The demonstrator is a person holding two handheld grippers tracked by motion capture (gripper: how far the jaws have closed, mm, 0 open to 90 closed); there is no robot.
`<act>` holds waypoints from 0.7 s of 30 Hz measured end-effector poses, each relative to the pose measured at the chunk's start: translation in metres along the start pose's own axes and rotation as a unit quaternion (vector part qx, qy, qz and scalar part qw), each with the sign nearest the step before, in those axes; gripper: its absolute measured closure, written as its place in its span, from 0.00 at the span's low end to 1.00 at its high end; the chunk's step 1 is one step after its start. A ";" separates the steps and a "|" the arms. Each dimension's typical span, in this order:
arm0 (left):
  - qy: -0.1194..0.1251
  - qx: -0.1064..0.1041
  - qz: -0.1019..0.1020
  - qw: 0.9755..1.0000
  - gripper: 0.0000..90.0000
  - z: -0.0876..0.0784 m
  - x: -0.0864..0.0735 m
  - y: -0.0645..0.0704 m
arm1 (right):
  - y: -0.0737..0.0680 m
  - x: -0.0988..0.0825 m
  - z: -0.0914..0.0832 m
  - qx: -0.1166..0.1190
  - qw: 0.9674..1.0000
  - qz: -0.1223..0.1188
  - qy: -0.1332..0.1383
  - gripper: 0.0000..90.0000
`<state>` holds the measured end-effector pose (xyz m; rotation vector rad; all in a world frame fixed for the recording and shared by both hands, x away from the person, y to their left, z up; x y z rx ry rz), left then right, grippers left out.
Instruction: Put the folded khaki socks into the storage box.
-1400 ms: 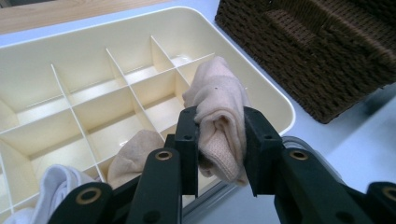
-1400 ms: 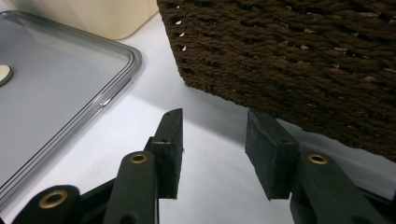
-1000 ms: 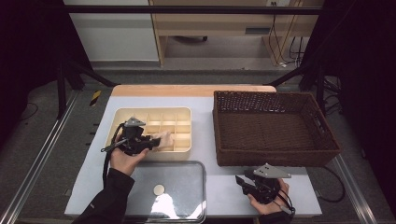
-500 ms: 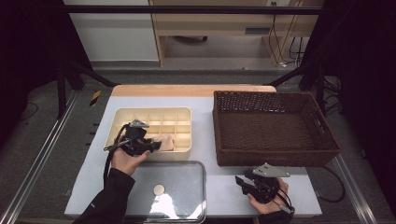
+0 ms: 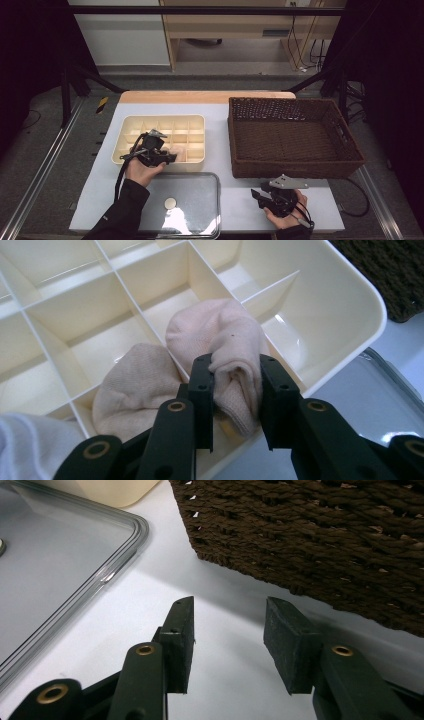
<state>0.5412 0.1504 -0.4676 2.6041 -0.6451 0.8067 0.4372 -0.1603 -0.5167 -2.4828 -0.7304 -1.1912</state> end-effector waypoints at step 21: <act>0.037 0.003 0.000 0.999 0.57 0.003 0.005 0.001 | -0.003 -0.001 0.003 0.005 1.000 -0.004 -0.004 0.60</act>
Point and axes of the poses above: each handheld gripper's, and its own axes: z roughly forward along the jaws, x roughly out of its top, y roughly to its right, the point moved 8 cm from there along z, roughly forward along the jaws, and after that the axes turned 6 degrees about -z, right-handed, at the moved point
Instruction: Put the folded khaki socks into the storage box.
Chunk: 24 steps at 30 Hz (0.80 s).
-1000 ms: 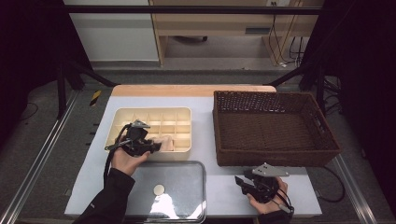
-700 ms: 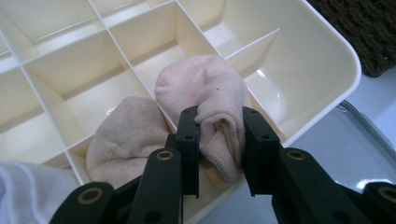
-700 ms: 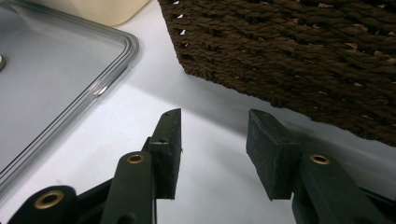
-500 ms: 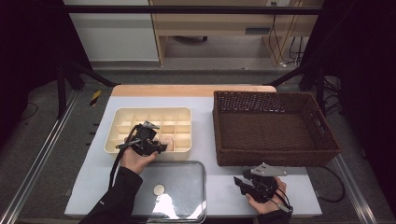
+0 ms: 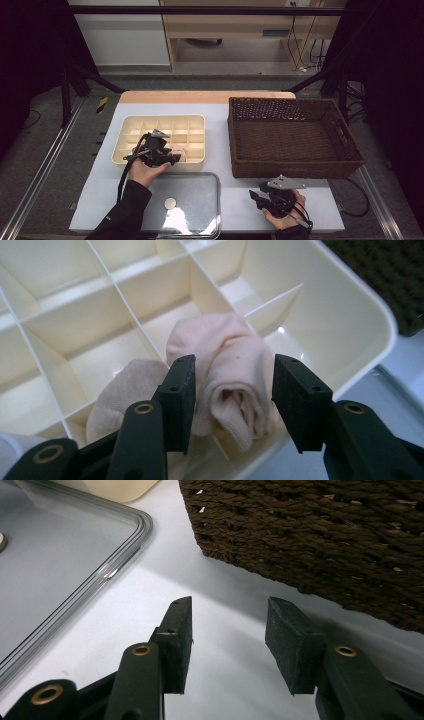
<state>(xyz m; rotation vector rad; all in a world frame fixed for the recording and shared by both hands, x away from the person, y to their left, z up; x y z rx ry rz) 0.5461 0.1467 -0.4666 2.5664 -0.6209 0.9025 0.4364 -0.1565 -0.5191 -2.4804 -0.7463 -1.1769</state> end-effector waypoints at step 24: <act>-0.001 0.026 0.055 0.998 0.87 0.017 -0.009 0.000 | -0.003 0.002 0.003 0.001 1.000 -0.012 -0.003 0.67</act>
Point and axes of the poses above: each handheld gripper's, and its own axes: z roughly forward along the jaws, x roughly out of its top, y roughly to its right, the point moved 8 cm from there along z, roughly forward along the jaws, and after that the axes turned 6 degrees about -z, right-handed, at the moved point
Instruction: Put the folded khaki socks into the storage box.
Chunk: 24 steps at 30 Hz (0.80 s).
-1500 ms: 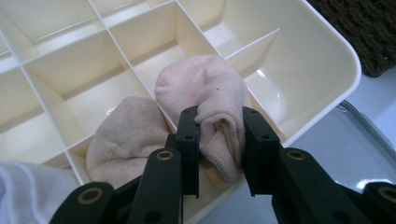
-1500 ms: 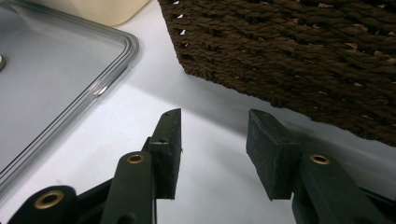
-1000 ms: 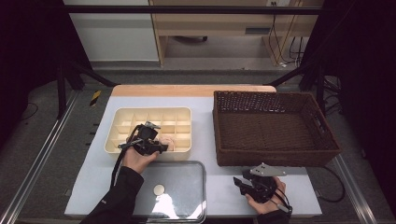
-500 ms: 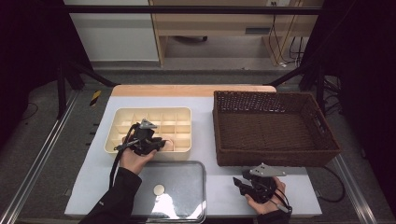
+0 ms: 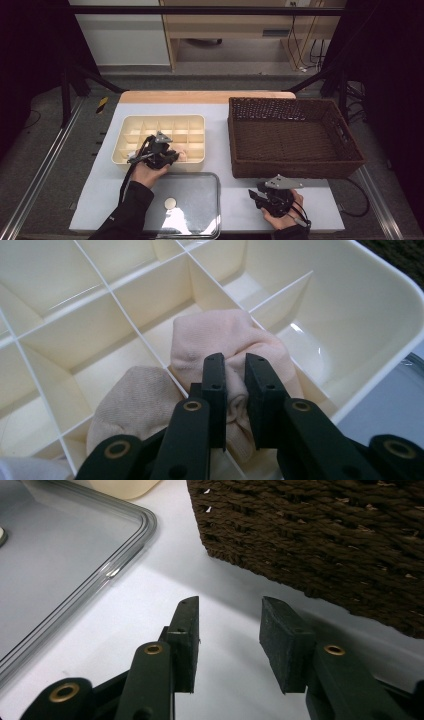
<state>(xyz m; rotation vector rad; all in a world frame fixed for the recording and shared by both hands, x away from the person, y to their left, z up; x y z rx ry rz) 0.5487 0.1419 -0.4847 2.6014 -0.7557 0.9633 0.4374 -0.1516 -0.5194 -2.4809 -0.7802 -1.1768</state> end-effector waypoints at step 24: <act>0.094 0.001 -0.029 0.995 0.55 -0.041 0.008 -0.009 | -0.009 0.014 -0.001 0.018 1.000 0.006 0.023 0.65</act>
Point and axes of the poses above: each handheld gripper's, and its own axes: z roughly forward along the jaws, x roughly out of its top, y roughly to its right, the point moved 8 cm from there along z, roughly forward along the jaws, and after that the axes turned 6 degrees about -z, right-handed, at the moved point
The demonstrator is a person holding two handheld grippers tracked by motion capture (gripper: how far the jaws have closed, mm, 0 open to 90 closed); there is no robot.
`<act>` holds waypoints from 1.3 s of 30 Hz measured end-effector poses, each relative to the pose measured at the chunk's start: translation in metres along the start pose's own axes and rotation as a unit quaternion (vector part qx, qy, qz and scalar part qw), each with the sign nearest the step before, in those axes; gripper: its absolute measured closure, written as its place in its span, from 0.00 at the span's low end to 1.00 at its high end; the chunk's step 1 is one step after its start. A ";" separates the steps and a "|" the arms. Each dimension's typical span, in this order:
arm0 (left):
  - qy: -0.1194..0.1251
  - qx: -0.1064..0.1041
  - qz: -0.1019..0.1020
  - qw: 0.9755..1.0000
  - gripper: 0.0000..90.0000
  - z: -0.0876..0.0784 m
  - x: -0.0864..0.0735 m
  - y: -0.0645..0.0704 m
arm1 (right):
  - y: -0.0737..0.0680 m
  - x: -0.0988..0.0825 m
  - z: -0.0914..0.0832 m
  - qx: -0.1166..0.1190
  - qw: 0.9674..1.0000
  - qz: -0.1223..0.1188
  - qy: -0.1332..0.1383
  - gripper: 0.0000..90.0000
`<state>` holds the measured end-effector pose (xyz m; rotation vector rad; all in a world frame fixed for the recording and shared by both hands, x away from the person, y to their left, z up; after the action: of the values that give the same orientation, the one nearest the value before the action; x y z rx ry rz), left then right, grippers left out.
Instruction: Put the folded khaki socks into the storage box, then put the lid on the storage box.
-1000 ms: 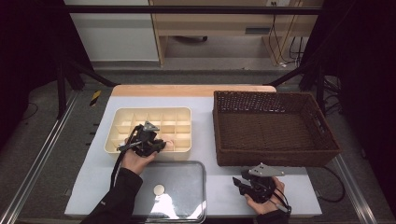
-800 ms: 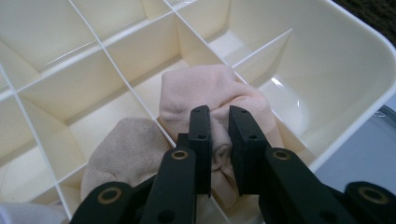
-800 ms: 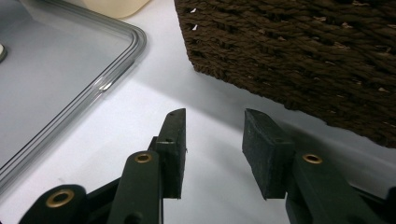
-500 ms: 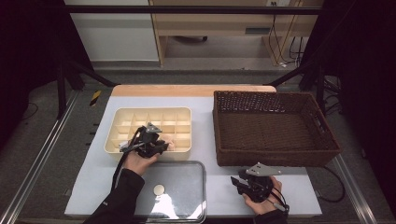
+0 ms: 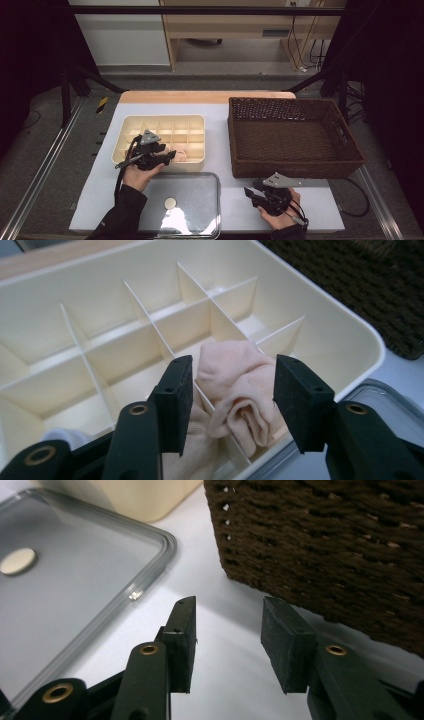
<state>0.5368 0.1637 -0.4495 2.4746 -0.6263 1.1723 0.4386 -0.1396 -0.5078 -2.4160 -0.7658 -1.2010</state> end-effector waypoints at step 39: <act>0.037 -0.002 -0.075 0.996 0.45 -0.086 -0.122 -0.051 | -0.054 0.029 0.029 0.065 0.998 -0.005 0.018 0.55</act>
<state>0.4387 0.2776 -0.4991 2.4147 -0.4140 1.1974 0.4388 -0.0731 -0.4985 -2.2816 -0.8197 -1.1582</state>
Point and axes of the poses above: each handheld gripper's, and its own axes: z roughly forward along the jaws, x roughly out of its top, y roughly to its right, the point moved 8 cm from there along z, roughly forward along the jaws, and after that the axes turned 6 degrees about -z, right-handed, at the moved point
